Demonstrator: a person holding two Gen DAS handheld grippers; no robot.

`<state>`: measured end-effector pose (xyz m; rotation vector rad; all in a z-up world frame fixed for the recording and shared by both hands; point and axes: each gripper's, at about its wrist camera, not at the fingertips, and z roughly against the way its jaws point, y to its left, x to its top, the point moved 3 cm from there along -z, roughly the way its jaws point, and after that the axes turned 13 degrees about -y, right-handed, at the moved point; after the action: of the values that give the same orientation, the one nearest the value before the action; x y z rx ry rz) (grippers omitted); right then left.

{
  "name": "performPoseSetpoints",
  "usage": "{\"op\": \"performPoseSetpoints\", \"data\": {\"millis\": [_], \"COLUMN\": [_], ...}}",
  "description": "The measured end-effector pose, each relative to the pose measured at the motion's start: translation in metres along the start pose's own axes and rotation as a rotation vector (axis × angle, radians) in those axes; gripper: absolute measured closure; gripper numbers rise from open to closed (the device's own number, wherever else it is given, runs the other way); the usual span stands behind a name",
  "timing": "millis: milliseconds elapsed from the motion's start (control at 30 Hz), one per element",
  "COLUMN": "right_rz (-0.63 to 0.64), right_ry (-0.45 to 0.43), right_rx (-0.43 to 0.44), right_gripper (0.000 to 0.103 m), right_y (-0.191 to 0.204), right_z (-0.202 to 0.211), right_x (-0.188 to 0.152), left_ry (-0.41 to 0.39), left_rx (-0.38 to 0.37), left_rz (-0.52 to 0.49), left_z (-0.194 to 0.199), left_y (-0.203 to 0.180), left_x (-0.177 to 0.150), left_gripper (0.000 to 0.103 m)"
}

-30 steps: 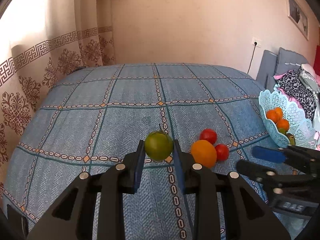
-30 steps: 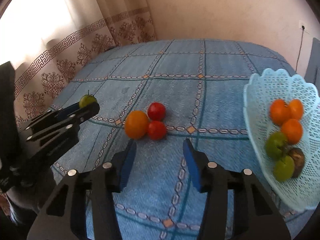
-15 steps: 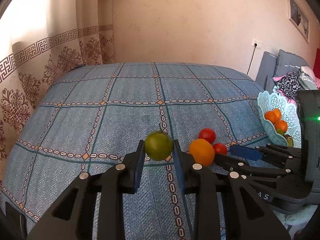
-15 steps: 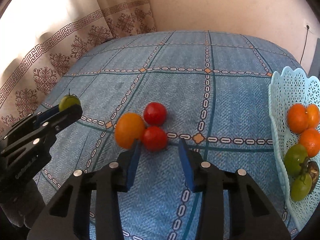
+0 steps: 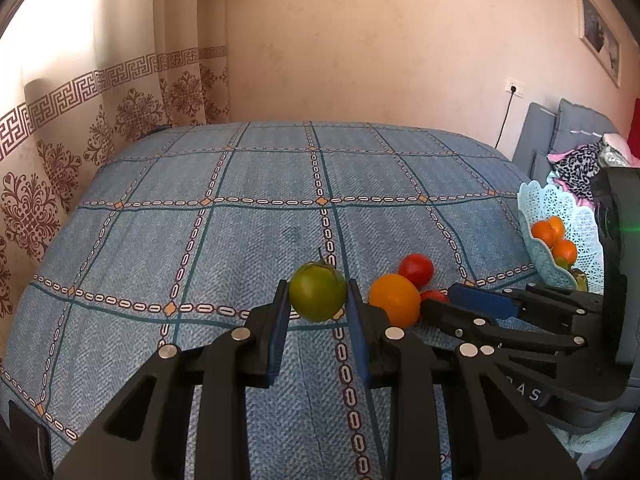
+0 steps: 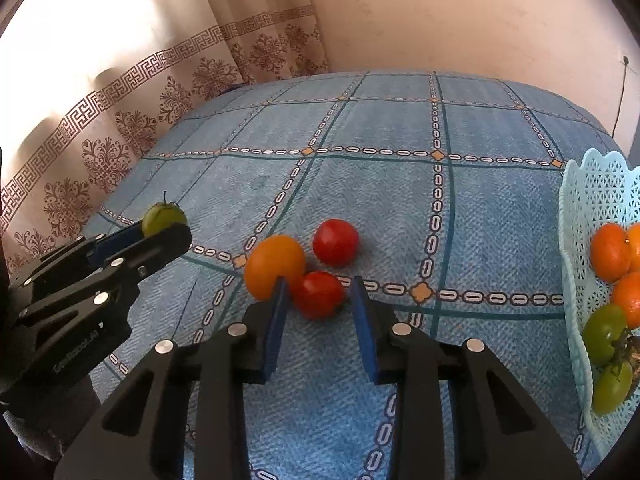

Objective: Organize fruits
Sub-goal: 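Grasp a red tomato with the right tool while the left tool holds the green tomato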

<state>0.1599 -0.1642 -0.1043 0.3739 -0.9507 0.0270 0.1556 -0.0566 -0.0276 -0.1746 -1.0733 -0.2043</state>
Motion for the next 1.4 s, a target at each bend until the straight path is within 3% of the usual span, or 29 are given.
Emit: {"op": "performPoseSetpoints", "data": {"millis": [100,733,1033,1200,1300,1400], "right_rz": [-0.015,-0.097,-0.071,-0.04,-0.032,-0.021], "right_ry": [0.001,-0.067,-0.052,-0.04,-0.031,-0.013], "right_rx": [-0.003,-0.007,-0.045,-0.053,-0.052,-0.062], "right_gripper": [0.079,0.081,0.081,0.079,0.066,0.066], "right_y": [-0.002,-0.011,-0.014,-0.009,-0.007,-0.006], "right_z": [0.0,0.038,0.032,0.029,0.027,0.021], "right_x": [-0.001,0.001,-0.003,-0.008,-0.011,-0.014], "left_ry": [0.002,-0.007,-0.008,-0.01,-0.01,-0.01], "left_rx": [0.002,0.001,-0.001,-0.004,-0.004,-0.004], "left_rz": [0.004,0.005,0.008,0.008,0.008,0.008], "left_z": [-0.001,0.002,0.003,0.004,0.004,0.004], "left_y": [0.001,0.001,0.0,-0.001,-0.001,-0.001], "left_x": [0.0,0.0,0.0,0.001,0.0,0.0], "left_gripper": [0.075,0.075,0.075,0.075,0.075,0.075]}}
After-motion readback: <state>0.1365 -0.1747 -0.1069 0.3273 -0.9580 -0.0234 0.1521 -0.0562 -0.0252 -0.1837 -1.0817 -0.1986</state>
